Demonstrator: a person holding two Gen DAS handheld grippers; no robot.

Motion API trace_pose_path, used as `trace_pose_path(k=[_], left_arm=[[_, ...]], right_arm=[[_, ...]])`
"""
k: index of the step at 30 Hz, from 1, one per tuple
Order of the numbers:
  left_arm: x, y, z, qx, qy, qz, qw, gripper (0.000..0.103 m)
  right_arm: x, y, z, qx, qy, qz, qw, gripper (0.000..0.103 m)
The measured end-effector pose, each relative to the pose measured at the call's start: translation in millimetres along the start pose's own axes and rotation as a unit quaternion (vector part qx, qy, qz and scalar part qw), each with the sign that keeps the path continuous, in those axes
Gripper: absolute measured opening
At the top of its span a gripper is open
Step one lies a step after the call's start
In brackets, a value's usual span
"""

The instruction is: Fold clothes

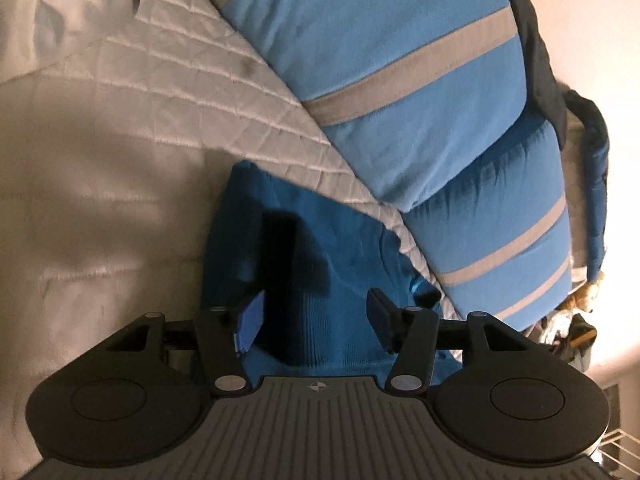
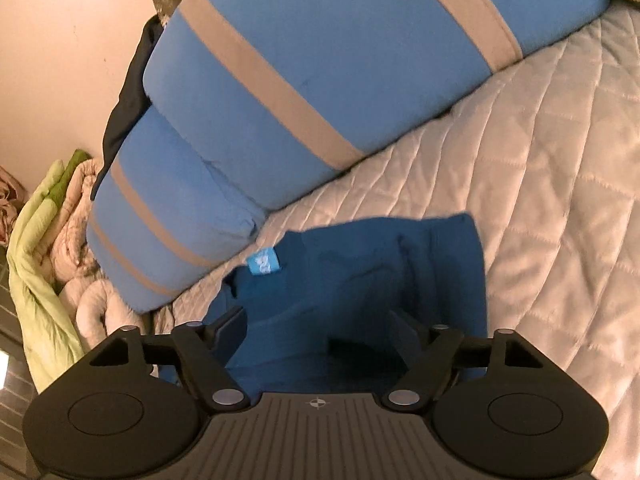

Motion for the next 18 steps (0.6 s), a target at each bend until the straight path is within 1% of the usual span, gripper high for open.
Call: trace_pose_path(k=[2,4,6,8,10,13,15,18], left_arm=[[-4.0,-1.8,1.3,0.001,-0.004,-0.005,1.0000,0.053],[-7.3,-4.6,2.6,0.003,-0.006,-0.010,0.9999,0.052],[-9.9,-7.7,4.4,0.004,-0.008,-0.014,0.9999,0.052],[-12.2,-10.3,6.7,0.004,-0.010,-0.016,0.9998,0.048],[-14.4,-12.7,8.1,0.008,-0.013,-0.020,0.9997,0.038],[-16.0,-14.1,9.0,0.016,-0.021,-0.022,0.9994,0.029],[-15.5,-11.8,8.0,0.014,-0.019,-0.021,0.9995,0.027],[-13.7,-8.0,6.6,0.010,-0.014,-0.018,0.9997,0.027]], right_arm=[[-6.3,-2.7,-0.5,0.003,-0.004,-0.007,1.000,0.074],[-11.0,-7.1,-0.7,-0.002,-0.005,-0.014,1.000,0.069],[-14.7,-11.7,0.2,-0.009,-0.007,-0.018,1.000,0.068],[-16.8,-16.0,3.9,-0.022,-0.011,-0.018,1.000,0.064],[-18.4,-19.8,8.7,-0.040,-0.012,-0.019,0.999,0.062],[-20.6,-23.6,13.4,-0.063,-0.010,-0.020,0.998,0.057],[-20.3,-21.5,15.2,-0.077,-0.010,-0.012,0.997,0.054],[-18.4,-15.2,18.3,-0.101,-0.010,0.005,0.995,0.055]])
Point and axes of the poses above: each gripper's, at about its wrist camera, not at the fingertips, and y roughly against the way its jaws point, z to its right, x to its top, the point moved 9 cm from there along -y, roughly the way its jaws point, and after that the axes turned 6 degrees about y, right-handed, at the moved point
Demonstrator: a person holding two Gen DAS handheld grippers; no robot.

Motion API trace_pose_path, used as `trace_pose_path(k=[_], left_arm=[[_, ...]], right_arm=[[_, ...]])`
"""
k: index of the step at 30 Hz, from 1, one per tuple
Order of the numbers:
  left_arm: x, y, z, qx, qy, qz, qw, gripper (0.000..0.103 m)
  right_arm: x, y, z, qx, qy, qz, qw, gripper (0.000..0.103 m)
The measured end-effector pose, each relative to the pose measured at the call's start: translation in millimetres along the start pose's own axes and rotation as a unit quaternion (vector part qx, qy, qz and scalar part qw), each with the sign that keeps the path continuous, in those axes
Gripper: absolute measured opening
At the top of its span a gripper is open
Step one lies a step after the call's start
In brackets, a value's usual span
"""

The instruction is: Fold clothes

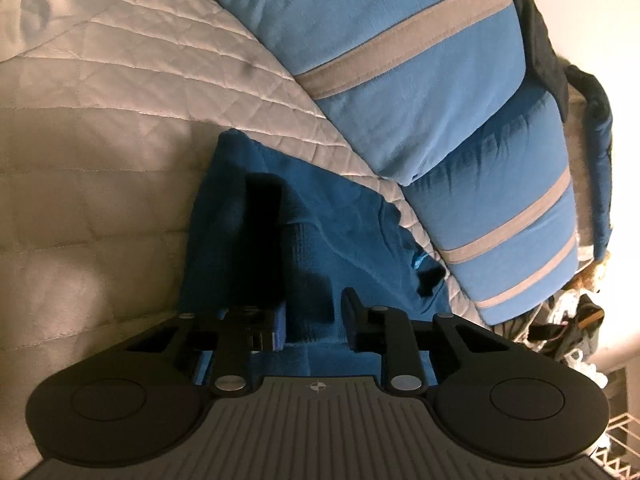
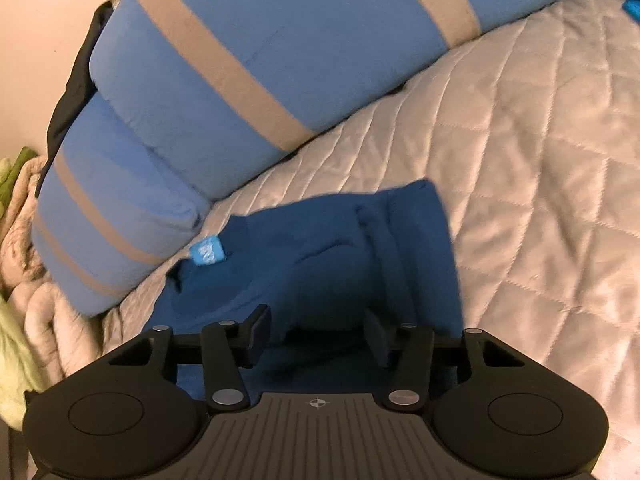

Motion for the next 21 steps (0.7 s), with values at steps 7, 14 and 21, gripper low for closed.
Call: trace_pose_path(k=[7,14,21], left_arm=[[3.1,1.2,-0.1,0.005,0.000,0.005,1.0000,0.011],[24.4,6.8,8.9,-0.032,0.027,0.024,0.9988,0.006],[73.4,-7.9,9.5,-0.080,0.114,0.083,0.9868,0.008]], right_arm=[[-1.9,-7.9,6.0,0.001,-0.014,-0.008,1.000,0.054],[9.5,-7.0,-8.9,0.025,-0.002,-0.002,1.000,0.012],[64.4,-10.0,-18.6,0.094,-0.056,0.070,0.992,0.012]])
Point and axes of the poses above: each gripper's, at about its wrist camera, not at the fingertips, and y roughly against the way its jaws point, z to its right, x to its top, the point moved 9 cm from there along -y, roughly the way its jaws point, and after that the axes turned 6 degrees about y, right-handed, at the moved point
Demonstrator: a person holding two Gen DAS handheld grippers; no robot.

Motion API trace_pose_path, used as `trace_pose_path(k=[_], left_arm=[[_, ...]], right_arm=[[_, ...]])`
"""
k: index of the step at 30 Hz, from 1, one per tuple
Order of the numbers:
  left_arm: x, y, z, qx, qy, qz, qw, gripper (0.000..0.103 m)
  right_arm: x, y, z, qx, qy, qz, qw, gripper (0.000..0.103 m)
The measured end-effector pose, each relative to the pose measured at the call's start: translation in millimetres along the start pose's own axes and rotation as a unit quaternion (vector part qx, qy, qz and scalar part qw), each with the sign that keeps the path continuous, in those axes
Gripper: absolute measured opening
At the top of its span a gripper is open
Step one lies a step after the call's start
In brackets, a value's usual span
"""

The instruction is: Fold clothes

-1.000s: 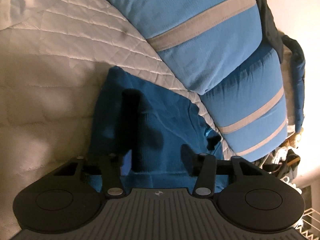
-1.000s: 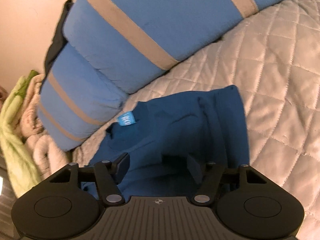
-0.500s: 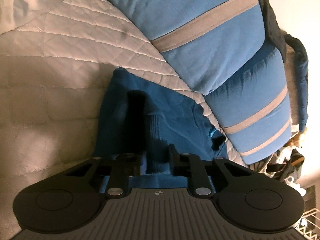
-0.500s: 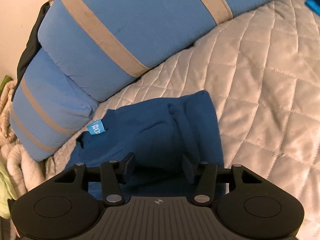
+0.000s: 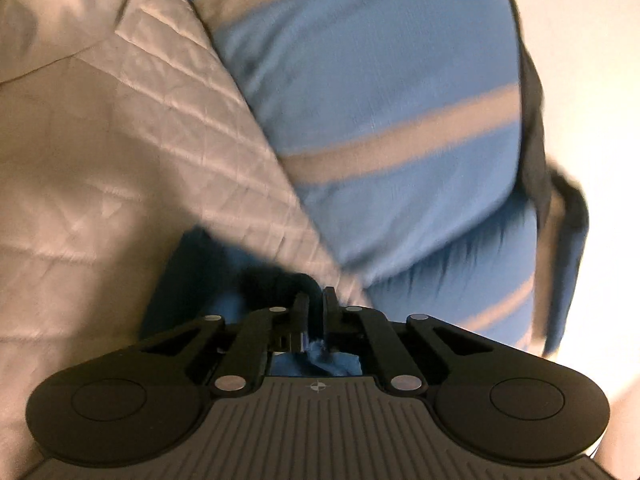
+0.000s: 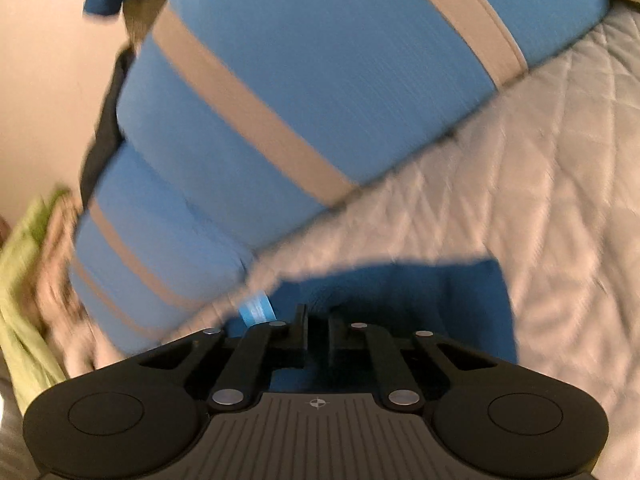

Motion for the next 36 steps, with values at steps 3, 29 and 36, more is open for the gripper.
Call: trace_pose_path(k=[3,29,36], left_arm=[[10.9,-6.0,-1.4,0.009,0.016,0.037,0.9992,0.051],[-56.8,92.2,9.6,0.197,-0.295,0.106,0.9289,0.068],[-67.0,112.3,22.9,0.219,-0.348,0.113,0.9046,0.068]], right_arm=[[23.7,-4.3,0.5,0.014,-0.024,0.065,0.998,0.023],[-37.6,60.8,-61.4,-0.291,0.349,0.021,0.891,0.103],[-46.1,78.9,-72.4,-0.291,0.359,0.022,0.887,0.103]])
Point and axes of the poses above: each gripper's, at about its wrist camera, not at the fingertips, and y roughly against the way its jaws point, z to its right, x to its top, the point moved 9 cm from there along -y, roughly the way its jaws point, and after that the axes turned 6 degrees about y, right-handed, at the moved point
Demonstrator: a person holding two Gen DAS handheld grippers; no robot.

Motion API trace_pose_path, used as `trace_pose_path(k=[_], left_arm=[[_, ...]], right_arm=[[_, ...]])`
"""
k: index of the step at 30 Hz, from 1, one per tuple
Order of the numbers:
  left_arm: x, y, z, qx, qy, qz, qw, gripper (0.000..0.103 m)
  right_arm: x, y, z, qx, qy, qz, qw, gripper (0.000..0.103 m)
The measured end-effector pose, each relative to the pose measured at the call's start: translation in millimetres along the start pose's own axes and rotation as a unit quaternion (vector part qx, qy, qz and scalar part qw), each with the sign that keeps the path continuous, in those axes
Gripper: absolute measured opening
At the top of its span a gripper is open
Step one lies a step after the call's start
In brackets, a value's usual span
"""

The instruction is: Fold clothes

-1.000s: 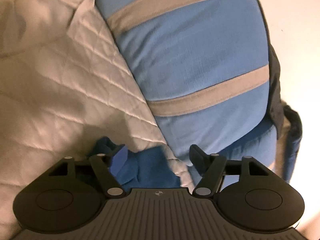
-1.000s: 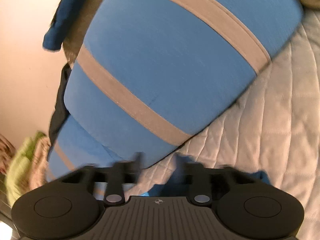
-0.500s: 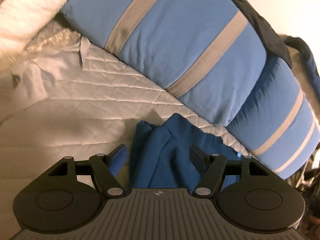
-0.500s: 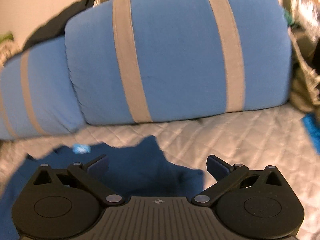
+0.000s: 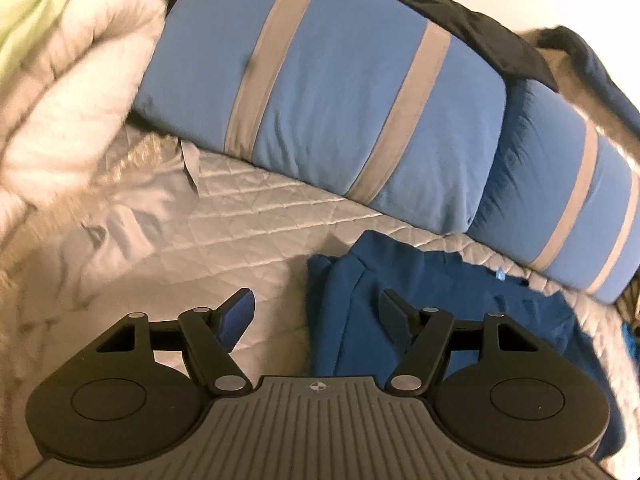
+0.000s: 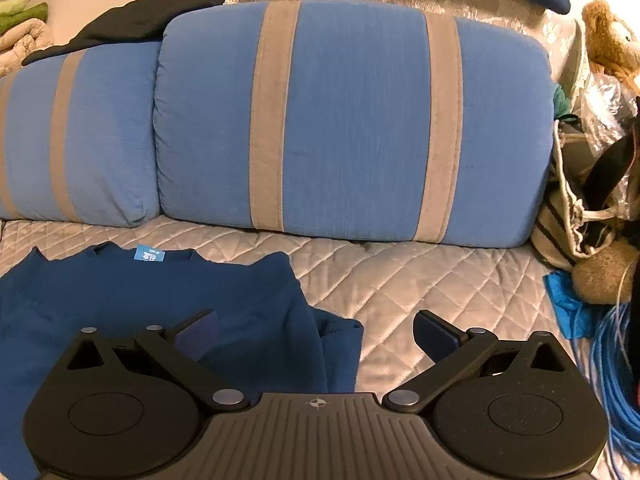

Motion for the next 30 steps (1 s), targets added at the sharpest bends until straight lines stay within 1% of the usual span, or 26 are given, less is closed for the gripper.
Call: trace_pose_path(k=[4,7,10,13,14,17,20,22,25,27,28,30], left_arm=[[2.6,16.2,7.5,0.015,-0.050,0.008,0.9986,0.068],[3.9,29.9,18.2,0.021,-0.095,0.013,0.9952,0.068],[2.7,43.8,29.4,0.026,-0.142,0.020,0.9894,0.068],[-1.1,58.0,42.3,0.036,-0.188,0.031,0.9810,0.068],[-3.0,62.6,46.7,0.037,-0.199,0.033,0.9788,0.068],[-9.0,73.7,56.6,0.031,-0.212,0.032,0.9762,0.068],[-13.9,80.8,62.7,0.023,-0.208,0.027,0.9774,0.068],[-18.4,84.2,65.0,0.014,-0.195,0.019,0.9805,0.068],[-28.2,85.1,65.5,-0.004,-0.162,-0.005,0.9868,0.068],[-35.5,85.3,65.1,-0.015,-0.138,-0.023,0.9900,0.068],[-41.1,83.5,64.4,-0.015,-0.130,-0.035,0.9908,0.068],[-52.5,79.5,60.5,-0.005,-0.117,-0.056,0.9916,0.068]], right_arm=[[-0.5,11.3,1.1,-0.005,0.011,0.004,1.000,0.103],[-0.9,20.6,2.0,-0.013,0.027,0.005,1.000,0.103],[-2.3,29.8,2.7,-0.025,0.045,0.004,0.999,0.103],[-4.0,39.9,2.7,-0.040,0.064,0.004,0.997,0.103],[-5.0,43.4,2.7,-0.046,0.071,0.002,0.996,0.103],[-8.7,54.7,1.1,-0.055,0.083,-0.001,0.995,0.103],[-12.3,65.4,-2.3,-0.055,0.092,-0.003,0.994,0.103],[-15.0,71.5,-5.1,-0.048,0.094,-0.005,0.994,0.103],[-20.6,76.2,-10.3,-0.022,0.084,-0.016,0.996,0.103],[-26.7,77.3,-13.8,0.005,0.072,-0.027,0.997,0.103],[-30.2,77.1,-14.8,0.016,0.066,-0.032,0.997,0.103],[-38.0,74.6,-15.0,0.034,0.052,-0.041,0.997,0.103]])
Point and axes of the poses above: each gripper's, at about its wrist camera, not at the fingertips, and y roughly against the way its jaws point, z to its right, x to its top, the point moved 9 cm from there along -y, roughly the way its jaws point, and after that the axes turned 6 degrees about y, right-handed, at the moved point
